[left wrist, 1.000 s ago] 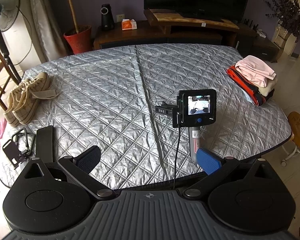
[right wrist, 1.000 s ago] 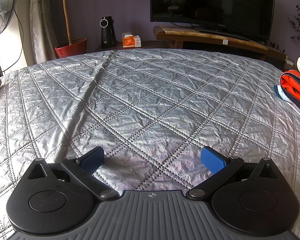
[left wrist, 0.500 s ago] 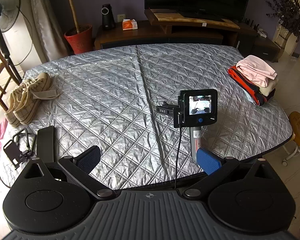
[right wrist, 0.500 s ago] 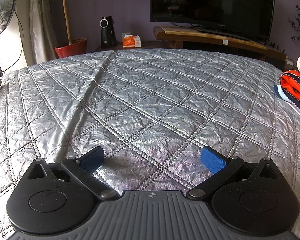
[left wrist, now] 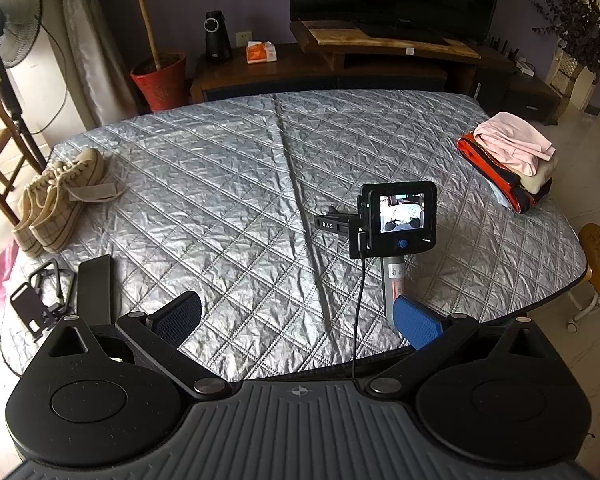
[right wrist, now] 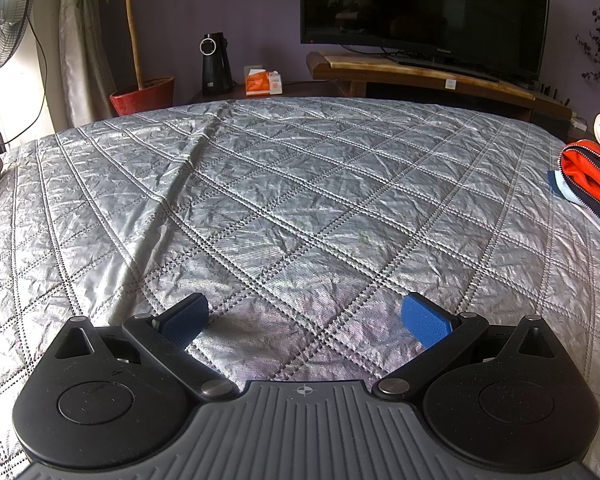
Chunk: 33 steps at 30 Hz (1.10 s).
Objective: Fold clothes
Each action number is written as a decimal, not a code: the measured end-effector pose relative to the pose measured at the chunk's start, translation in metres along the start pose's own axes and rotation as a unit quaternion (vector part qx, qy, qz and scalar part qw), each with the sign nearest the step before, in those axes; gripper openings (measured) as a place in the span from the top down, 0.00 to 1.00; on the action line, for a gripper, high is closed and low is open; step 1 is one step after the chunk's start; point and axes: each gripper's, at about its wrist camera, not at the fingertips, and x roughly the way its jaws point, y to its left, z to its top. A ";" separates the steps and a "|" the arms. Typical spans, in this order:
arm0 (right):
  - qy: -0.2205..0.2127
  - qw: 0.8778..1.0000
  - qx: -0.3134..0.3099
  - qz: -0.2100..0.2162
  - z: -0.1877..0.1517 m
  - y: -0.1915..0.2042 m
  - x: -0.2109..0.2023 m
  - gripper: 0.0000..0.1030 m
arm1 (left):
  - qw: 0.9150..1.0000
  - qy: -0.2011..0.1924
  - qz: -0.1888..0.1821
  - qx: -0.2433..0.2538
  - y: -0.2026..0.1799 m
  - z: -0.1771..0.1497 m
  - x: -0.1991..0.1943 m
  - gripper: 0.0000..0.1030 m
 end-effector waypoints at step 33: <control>0.000 1.000 0.000 0.000 0.000 0.000 -0.001 0.00 | 1.000 -0.005 0.012 0.007 -0.001 0.000 -0.001 0.00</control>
